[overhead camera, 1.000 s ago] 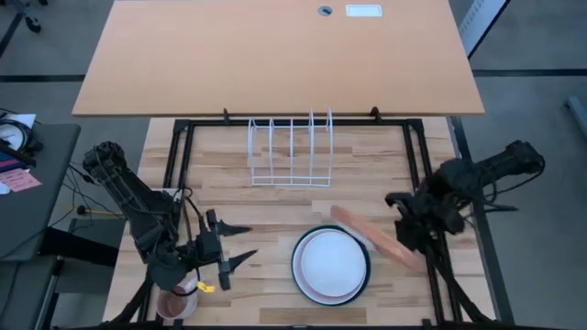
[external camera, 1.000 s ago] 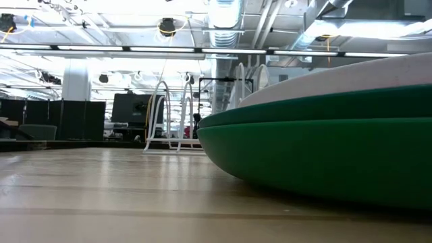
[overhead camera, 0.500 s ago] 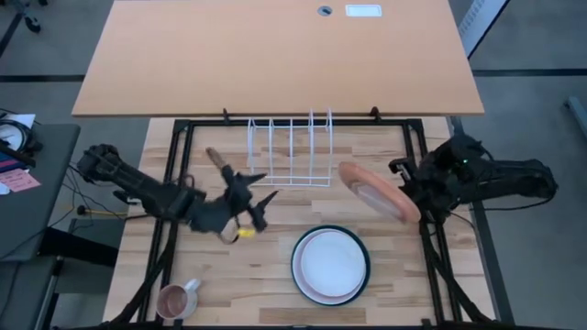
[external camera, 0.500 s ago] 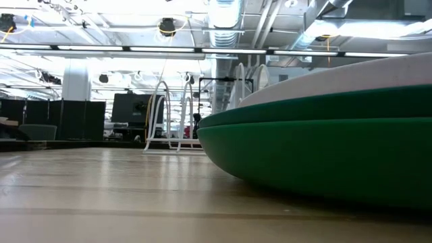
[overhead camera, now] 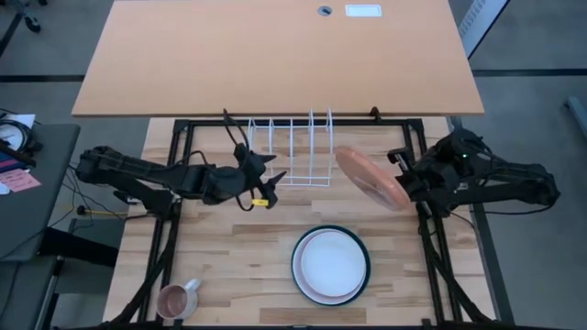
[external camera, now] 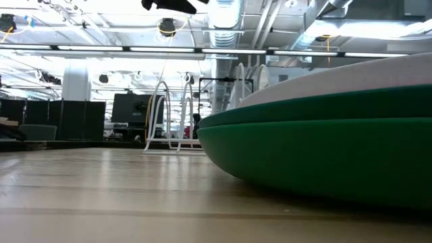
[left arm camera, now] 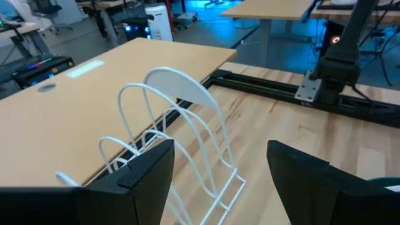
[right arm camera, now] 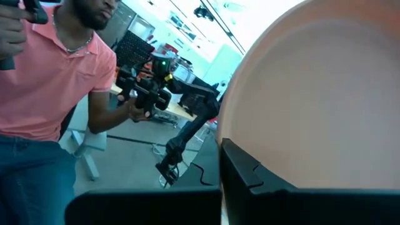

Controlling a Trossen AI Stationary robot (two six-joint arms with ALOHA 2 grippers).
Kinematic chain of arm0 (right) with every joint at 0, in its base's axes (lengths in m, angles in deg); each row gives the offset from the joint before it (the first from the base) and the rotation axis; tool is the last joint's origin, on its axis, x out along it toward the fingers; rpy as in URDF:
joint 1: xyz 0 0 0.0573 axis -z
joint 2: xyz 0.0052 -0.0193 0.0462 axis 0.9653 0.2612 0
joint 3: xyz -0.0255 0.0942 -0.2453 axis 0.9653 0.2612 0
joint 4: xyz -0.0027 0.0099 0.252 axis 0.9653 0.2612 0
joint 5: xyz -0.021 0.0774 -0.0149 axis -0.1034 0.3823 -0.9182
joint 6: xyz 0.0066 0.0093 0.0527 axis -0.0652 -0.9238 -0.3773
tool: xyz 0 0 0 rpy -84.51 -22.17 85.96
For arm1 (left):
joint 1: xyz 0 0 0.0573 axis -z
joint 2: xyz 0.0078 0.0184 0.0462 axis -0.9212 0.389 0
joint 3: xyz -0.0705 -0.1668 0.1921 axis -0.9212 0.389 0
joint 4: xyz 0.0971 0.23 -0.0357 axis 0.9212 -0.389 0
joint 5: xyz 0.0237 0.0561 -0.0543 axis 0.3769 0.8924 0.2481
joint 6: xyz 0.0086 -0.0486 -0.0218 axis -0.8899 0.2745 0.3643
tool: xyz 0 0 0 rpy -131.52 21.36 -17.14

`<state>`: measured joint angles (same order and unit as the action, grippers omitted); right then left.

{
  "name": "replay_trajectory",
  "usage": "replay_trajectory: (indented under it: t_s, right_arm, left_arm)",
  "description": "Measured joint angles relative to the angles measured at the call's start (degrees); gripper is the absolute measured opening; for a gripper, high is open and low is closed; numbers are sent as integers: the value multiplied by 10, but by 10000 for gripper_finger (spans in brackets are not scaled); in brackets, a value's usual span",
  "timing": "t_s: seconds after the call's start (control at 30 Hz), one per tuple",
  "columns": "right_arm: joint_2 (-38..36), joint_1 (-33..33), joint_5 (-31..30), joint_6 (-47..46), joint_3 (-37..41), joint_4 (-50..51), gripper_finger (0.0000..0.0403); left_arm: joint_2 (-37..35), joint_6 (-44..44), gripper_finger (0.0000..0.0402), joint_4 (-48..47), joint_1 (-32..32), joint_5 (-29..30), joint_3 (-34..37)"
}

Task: Sort dishes
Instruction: Put the light orange plate in the dish rack

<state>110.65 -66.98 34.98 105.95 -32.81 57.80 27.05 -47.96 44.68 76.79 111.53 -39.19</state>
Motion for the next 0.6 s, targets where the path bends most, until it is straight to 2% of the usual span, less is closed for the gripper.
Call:
replay_trajectory:
  t_s: [0.6]
  right_arm:
    - [33,0,-3,15,1,-3,0]
  left_arm:
    - [0,87,248,-137,12,0,0]
